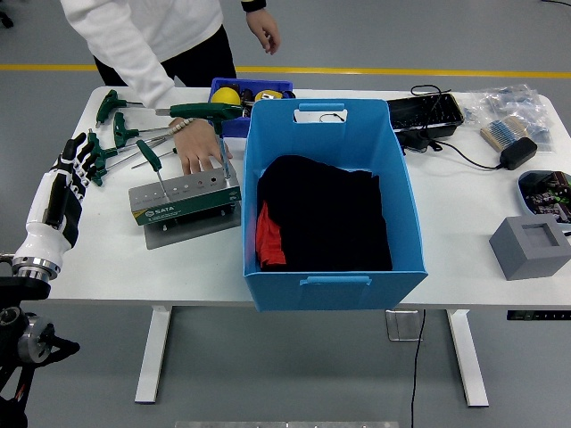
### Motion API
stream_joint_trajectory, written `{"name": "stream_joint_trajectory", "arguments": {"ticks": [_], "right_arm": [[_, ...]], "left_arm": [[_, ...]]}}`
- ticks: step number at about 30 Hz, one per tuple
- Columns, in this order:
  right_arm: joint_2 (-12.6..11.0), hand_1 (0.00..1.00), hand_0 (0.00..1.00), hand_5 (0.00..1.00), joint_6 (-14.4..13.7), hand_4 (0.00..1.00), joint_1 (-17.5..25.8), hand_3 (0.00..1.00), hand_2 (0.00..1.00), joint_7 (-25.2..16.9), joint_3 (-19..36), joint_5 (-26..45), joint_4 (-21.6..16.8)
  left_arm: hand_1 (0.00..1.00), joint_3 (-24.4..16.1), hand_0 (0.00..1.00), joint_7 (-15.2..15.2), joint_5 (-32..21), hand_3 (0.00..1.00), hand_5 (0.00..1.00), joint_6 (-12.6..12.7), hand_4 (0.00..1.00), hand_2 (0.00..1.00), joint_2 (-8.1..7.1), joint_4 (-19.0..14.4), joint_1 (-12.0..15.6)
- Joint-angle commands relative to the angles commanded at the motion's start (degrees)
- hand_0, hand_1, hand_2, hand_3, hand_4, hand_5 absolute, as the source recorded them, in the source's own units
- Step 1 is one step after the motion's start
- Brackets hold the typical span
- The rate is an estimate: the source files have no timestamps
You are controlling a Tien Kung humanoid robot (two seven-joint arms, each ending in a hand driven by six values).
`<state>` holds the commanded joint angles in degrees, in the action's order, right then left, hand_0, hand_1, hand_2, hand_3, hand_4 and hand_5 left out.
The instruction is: Lift tool from toolbox,place it in box,lift tool from toolbox,place it in box
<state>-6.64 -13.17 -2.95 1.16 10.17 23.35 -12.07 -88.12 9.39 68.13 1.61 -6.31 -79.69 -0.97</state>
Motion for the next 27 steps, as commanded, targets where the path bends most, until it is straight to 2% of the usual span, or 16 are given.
{"name": "stream_joint_trajectory", "arguments": {"ticks": [2, 7, 8, 10, 13, 14, 15, 19, 20, 21, 25, 26, 27], "right_arm": [[0.0, 0.638, 0.648, 0.665, 0.0, 0.771, 0.0, 0.549, 0.717, 0.0, 0.0, 0.0, 0.0], [0.0, 0.638, 0.648, 0.665, 0.0, 0.771, 0.1, 0.549, 0.717, 0.1, 0.1, -0.2, 0.0], [0.0, 0.638, 0.648, 0.666, 0.0, 0.772, 0.1, 0.549, 0.716, 0.1, 0.1, -0.2, 0.0], [0.0, 0.638, 0.648, 0.666, 0.0, 0.772, 0.2, 0.549, 0.716, 0.2, 0.2, -0.4, 0.0], [0.0, 0.638, 0.648, 0.666, 0.0, 0.772, 0.2, 0.549, 0.716, 0.3, 0.4, -0.6, 0.0], [0.0, 0.638, 0.648, 0.666, 0.0, 0.772, 0.2, 0.55, 0.716, 0.3, 0.4, -0.6, 0.0], [0.0, 0.638, 0.648, 0.666, 0.0, 0.772, 0.2, 0.55, 0.716, 0.3, 0.4, -0.7, 0.0], [-0.1, 0.638, 0.648, 0.666, 0.1, 0.772, 0.2, 0.55, 0.716, 0.4, 0.5, -0.8, 0.1], [-0.1, 0.636, 0.648, 0.667, 0.1, 0.773, 0.2, 0.55, 0.716, 0.5, 0.6, -0.9, 0.1], [-0.1, 0.636, 0.648, 0.667, 0.1, 0.773, 0.2, 0.55, 0.716, 0.6, 0.8, -1.1, 0.1], [-0.2, 0.636, 0.648, 0.667, 0.1, 0.773, 0.1, 0.55, 0.716, 1.0, 1.6, -2.2, 0.1], [-0.2, 0.637, 0.648, 0.666, 0.2, 0.773, 0.1, 0.55, 0.716, 1.1, 1.8, -2.6, 0.2], [-0.3, 0.637, 0.648, 0.666, 0.2, 0.773, 0.1, 0.55, 0.716, 1.1, 1.9, -2.7, 0.2]], "left_arm": [[0.998, 0.1, 0.998, 0.0, 1.1, 0.998, 0.962, 0.2, 0.988, 0.998, -0.1, -0.1, 0.0], [0.998, 0.2, 0.998, 0.1, 3.9, 0.998, 0.962, 0.5, 0.988, 0.998, -0.47, -0.5, -0.2], [0.998, 0.2, 0.998, 0.1, 4.5, 0.998, 0.903, 0.7, 0.998, 0.998, -0.56, -0.6, -0.3], [0.998, 0.2, 0.998, 0.1, 5.5, 0.998, 0.903, 0.9, 0.998, 0.998, -0.75, -0.8, -0.4], [0.998, 0.2, 0.998, -0.8, 10.2, 0.998, 0.903, 2.5, 0.998, 0.998, -1.59, -1.6, -1.3], [0.998, 0.3, 0.998, -1.2, 12.3, 0.998, 0.844, 3.0, 0.998, 0.998, -1.91, -2.0, -1.7], [0.998, 0.4, 0.998, -1.9, 14.5, 0.998, 0.844, 3.9, 0.998, 0.998, -2.46, -2.7, -2.4], [0.998, 2.1, 0.998, -4.9, 23.7, 0.998, 0.844, 6.3, 0.998, 0.998, -5.02, -5.2, -6.3], [0.998, 2.9, 0.998, -5.9, 26.4, 0.998, 0.696, 6.6, 0.998, 0.998, -5.74, -5.6, -7.6], [0.998, 4.0, 0.998, -7.2, 29.0, 0.998, 0.696, 6.8, 0.998, 0.998, -6.44, -5.8, -9.1], [0.998, 9.7, 0.998, -14.1, 38.6, 0.998, 0.696, 3.9, 0.998, 0.998, -8.99, -5.2, -16.4], [0.998, 11.6, 0.998, -15.9, 41.2, 0.998, 0.611, 2.4, 0.998, 0.998, -9.43, -4.7, -18.5], [0.998, 12.8, 0.998, -17.1, 43.1, 0.998, 0.611, 1.4, 0.998, 0.998, -9.62, -4.4, -19.8]]}}
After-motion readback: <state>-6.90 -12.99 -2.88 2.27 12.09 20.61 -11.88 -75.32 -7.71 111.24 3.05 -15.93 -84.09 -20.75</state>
